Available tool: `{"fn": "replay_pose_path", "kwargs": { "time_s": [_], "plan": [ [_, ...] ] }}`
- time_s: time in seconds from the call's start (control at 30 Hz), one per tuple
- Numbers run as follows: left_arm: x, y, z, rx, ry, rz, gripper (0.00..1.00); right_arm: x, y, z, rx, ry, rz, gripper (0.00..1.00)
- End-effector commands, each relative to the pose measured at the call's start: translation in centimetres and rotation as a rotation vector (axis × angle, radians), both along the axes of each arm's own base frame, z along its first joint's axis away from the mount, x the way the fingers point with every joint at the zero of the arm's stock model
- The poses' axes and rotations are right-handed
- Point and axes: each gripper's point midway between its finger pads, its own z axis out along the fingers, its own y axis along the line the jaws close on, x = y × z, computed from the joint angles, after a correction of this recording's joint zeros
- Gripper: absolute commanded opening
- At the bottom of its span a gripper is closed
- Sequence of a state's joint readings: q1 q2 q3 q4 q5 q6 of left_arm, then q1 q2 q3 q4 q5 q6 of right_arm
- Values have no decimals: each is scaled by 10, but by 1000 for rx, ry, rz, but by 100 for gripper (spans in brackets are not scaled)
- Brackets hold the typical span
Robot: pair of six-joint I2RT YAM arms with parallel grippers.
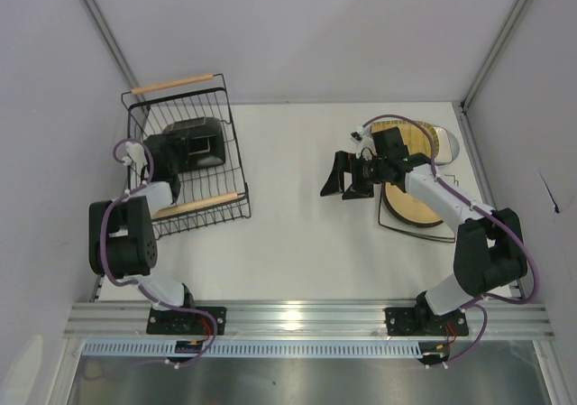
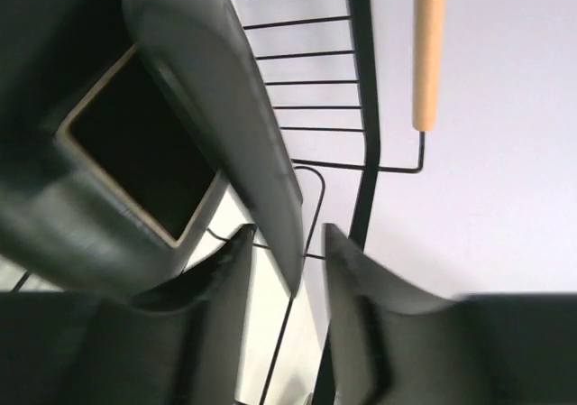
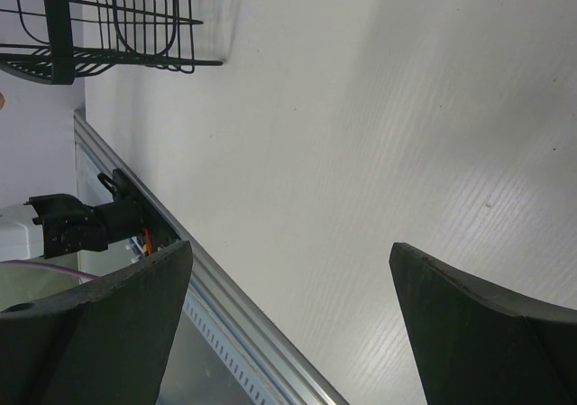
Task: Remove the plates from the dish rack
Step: Grab a plate with the left arm
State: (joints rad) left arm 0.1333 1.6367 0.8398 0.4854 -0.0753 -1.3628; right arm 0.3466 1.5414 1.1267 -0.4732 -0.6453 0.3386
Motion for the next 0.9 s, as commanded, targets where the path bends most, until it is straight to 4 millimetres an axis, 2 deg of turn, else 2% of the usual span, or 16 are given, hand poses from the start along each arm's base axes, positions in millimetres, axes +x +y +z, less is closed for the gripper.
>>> {"fn": "replay_pose_path", "kwargs": {
  "time_s": [0.0,0.03,0.13,0.4,0.57,0.6,0.63,0.67,0.7,0.73,0.77,0.8,0.83,0.87],
  "plan": [
    [14,1,52,21,-229,3,38,4,4,7,11,-20,17,100],
    [15,2,56,22,-255,4,34,4,4,6,9,-18,19,100],
    [18,2,50,12,-254,3,28,4,5,6,6,-17,23,100],
    [25,1,20,-21,-168,-4,33,5,4,3,-4,-13,22,100],
    [20,-5,14,-71,-91,-22,34,5,3,3,-7,-14,22,100],
    [18,-5,11,-85,-53,-17,38,5,4,3,-6,-12,20,100],
    [8,-8,-5,-102,52,-18,41,5,5,2,-5,-12,22,100],
    [8,-7,2,-105,73,-19,44,5,5,2,-4,-10,22,100],
    [6,-9,0,-105,110,-21,52,6,6,2,0,-9,24,100],
    [-6,-11,-18,-117,223,-23,57,6,7,2,1,-9,24,100],
    [-3,-12,-7,-115,232,-35,60,6,8,1,2,-7,26,100],
    [-9,-12,-14,-114,290,-36,71,5,9,1,5,-8,29,100],
    [-20,-14,-25,-121,371,-36,78,5,10,0,4,-3,31,100],
    [-20,-20,-22,-136,393,-69,82,5,10,1,5,-5,33,100]
  ]
}}
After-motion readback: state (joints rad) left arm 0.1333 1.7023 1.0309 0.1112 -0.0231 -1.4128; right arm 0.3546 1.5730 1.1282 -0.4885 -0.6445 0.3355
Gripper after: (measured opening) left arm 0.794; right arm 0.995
